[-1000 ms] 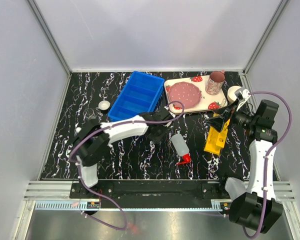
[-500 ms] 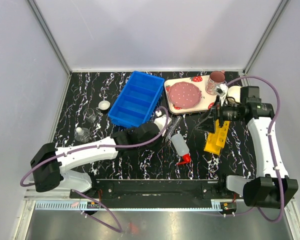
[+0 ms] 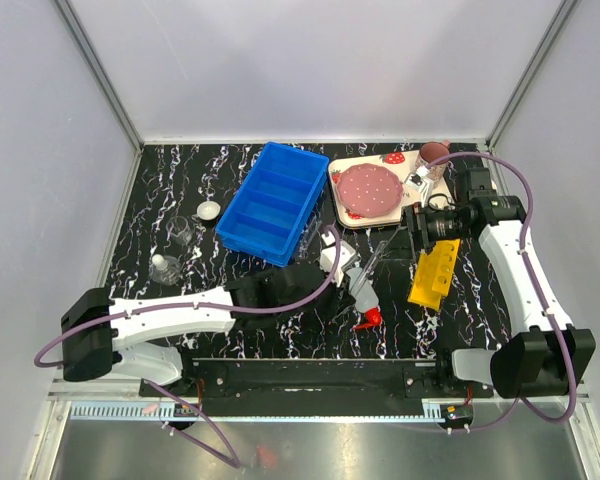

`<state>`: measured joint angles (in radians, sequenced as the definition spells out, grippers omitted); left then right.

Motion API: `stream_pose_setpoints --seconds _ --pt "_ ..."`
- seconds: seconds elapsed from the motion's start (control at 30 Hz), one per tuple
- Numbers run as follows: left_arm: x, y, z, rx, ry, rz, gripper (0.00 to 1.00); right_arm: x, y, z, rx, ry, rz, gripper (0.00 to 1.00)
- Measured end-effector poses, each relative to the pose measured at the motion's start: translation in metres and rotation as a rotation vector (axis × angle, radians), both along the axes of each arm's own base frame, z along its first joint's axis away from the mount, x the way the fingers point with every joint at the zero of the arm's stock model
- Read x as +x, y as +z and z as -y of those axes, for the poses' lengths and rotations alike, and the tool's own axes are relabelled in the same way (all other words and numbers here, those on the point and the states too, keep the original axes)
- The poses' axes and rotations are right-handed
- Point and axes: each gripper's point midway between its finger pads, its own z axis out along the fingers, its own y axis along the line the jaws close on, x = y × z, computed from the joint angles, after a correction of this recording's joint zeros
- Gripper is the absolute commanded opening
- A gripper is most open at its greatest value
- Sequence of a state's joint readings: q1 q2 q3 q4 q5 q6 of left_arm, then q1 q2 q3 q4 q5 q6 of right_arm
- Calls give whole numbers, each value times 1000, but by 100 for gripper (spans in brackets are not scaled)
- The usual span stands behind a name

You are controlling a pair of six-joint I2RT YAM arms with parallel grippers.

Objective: Organize the chemistry lab equipment

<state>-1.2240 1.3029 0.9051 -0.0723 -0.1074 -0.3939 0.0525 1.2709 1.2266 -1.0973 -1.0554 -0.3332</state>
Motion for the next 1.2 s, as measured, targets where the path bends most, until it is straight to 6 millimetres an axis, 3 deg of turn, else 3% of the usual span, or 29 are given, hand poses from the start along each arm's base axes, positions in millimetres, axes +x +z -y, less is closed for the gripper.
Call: stream_pose_setpoints --seconds 0.13,0.57,0.87,1.0,1.2 --pt "-5 1 6 -13 -16 5 19 1 -2 -1 5 -14 -44 76" --pt "-7 -19 12 42 -24 -13 19 -2 -5 -4 20 -25 -106 51" --pt "-5 -13 14 31 -19 -5 19 -3 -10 -6 23 -14 -134 46" --pt "-3 -11 16 28 -16 0 20 -5 -8 -9 41 -4 -138 32" --pt "-2 -9 20 27 -15 3 23 -2 -7 -9 42 -3 -121 20"
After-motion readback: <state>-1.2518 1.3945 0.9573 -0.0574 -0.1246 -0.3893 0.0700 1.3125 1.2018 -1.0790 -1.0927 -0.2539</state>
